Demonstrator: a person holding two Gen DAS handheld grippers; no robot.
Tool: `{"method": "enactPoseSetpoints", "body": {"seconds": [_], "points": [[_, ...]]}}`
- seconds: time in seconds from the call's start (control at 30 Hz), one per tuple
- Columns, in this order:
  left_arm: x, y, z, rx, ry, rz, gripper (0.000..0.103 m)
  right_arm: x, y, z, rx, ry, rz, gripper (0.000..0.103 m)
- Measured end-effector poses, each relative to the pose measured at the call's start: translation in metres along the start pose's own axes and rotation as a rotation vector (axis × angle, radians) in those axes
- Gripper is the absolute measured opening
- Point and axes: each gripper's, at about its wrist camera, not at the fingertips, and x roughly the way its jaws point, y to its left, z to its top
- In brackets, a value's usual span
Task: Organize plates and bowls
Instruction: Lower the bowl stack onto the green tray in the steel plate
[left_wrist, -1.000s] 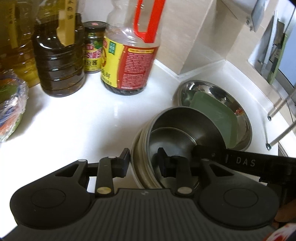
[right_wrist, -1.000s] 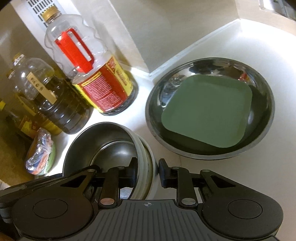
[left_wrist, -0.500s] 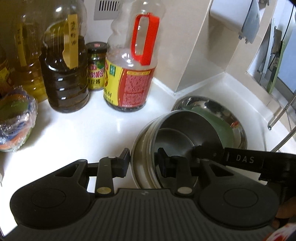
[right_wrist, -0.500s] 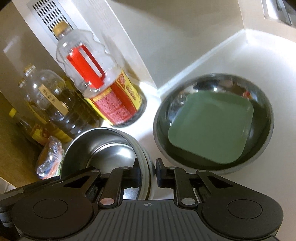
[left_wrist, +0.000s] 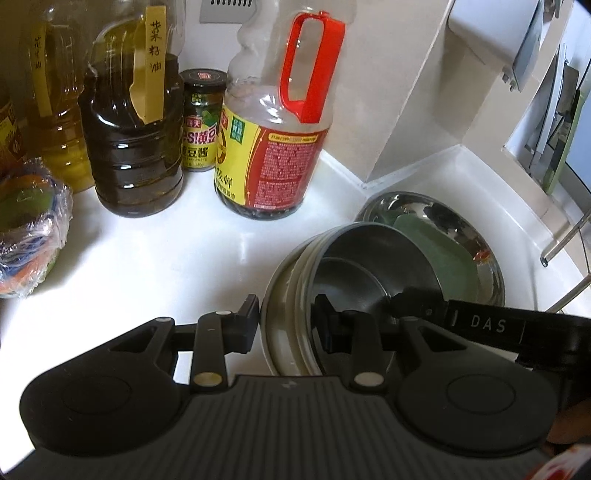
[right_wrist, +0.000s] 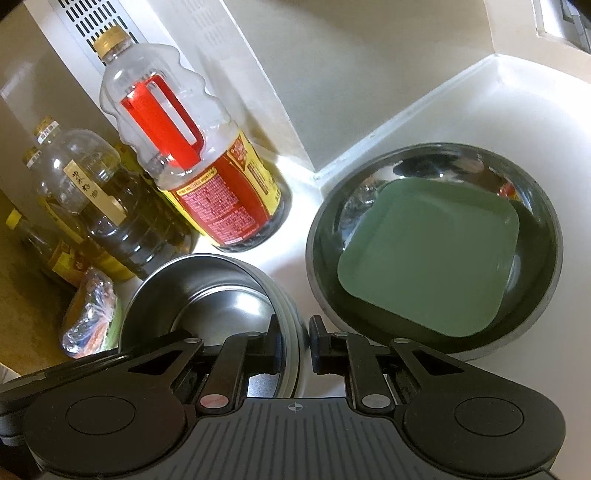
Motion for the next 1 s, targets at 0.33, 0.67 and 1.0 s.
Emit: {"method": "enactPoseSetpoints", "body": {"seconds": [0.33,0.67,1.0], "points": [[-0.018,-0.015,0.02,0.036,-0.069,-0.035,0.028,-0.027,0.002,0.018,0.008,-0.072,0.009,0.015],[-0.005,-0.058,0.045,0.092,-0.1,-0.127,0.028,-0.059,-0.02,0.046,0.026,-0.162,-0.064,0.015],[0.04,-0.107,0.054,0.107,-0.035,-0.2,0.028,-0.064,-0.067,0.069,0.063,-0.143,-0.157,0.015]]}}
